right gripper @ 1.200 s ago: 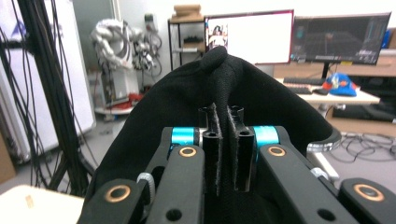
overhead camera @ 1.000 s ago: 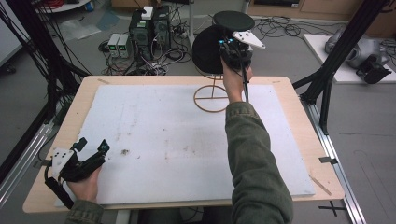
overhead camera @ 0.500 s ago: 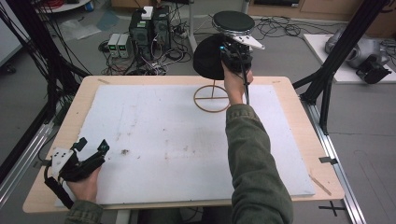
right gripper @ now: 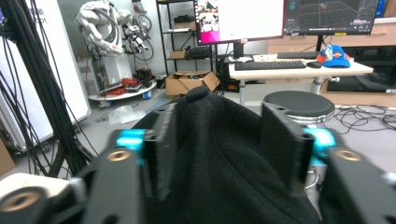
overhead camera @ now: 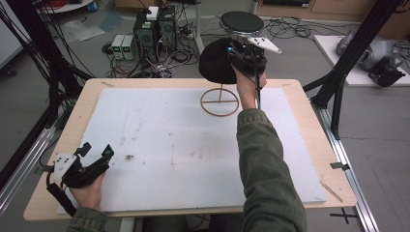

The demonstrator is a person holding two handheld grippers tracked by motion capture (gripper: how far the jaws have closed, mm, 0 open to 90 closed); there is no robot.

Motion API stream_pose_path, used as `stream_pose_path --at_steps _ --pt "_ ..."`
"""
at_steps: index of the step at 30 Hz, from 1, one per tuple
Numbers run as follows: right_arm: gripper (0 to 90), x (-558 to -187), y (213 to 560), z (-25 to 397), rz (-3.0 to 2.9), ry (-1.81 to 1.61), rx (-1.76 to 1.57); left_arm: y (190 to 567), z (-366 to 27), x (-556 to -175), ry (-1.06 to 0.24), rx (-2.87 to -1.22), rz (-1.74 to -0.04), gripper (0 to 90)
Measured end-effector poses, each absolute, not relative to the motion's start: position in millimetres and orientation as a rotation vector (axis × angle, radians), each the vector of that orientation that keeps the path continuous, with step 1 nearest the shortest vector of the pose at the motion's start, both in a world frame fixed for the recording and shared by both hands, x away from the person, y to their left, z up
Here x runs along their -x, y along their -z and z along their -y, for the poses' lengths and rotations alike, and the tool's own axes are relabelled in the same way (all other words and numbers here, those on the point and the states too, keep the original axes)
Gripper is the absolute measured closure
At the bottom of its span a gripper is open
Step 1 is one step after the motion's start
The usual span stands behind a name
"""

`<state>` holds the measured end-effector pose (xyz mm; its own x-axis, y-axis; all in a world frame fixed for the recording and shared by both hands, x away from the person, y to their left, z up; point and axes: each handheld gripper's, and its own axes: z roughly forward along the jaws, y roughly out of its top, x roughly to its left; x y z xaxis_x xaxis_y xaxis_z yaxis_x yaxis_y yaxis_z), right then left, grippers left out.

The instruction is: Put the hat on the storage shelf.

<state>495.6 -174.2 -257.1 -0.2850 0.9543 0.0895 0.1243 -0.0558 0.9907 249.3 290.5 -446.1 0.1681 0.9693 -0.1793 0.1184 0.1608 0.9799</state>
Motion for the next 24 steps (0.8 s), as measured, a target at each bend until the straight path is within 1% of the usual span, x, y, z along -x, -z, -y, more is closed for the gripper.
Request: stream_pose_path --at_steps 2,5,9,16,24 --pt "37.4 -493.1 255.8 175.0 -1.482 -1.411 -1.197 446.0 -290.9 -249.7 -0.902 -1.227 -1.228 20.5" --pt "33.3 -490.5 255.1 177.0 -1.493 -1.406 -1.191 445.3 -292.1 -250.1 -0.910 -1.224 -1.227 20.4" --pt "31.0 -485.6 250.4 180.3 -1.472 -1.435 -1.182 444.5 -293.1 -250.3 -0.933 -1.241 -1.224 20.3" --pt "25.3 -467.7 241.7 189.3 -1.469 -1.468 -1.176 444.1 -292.2 -251.3 -0.932 -1.237 -1.222 20.3" --pt "24.6 -436.7 256.0 214.8 -1.471 -1.415 -1.169 440.3 -287.6 -248.3 -0.950 -1.258 -1.203 20.1"
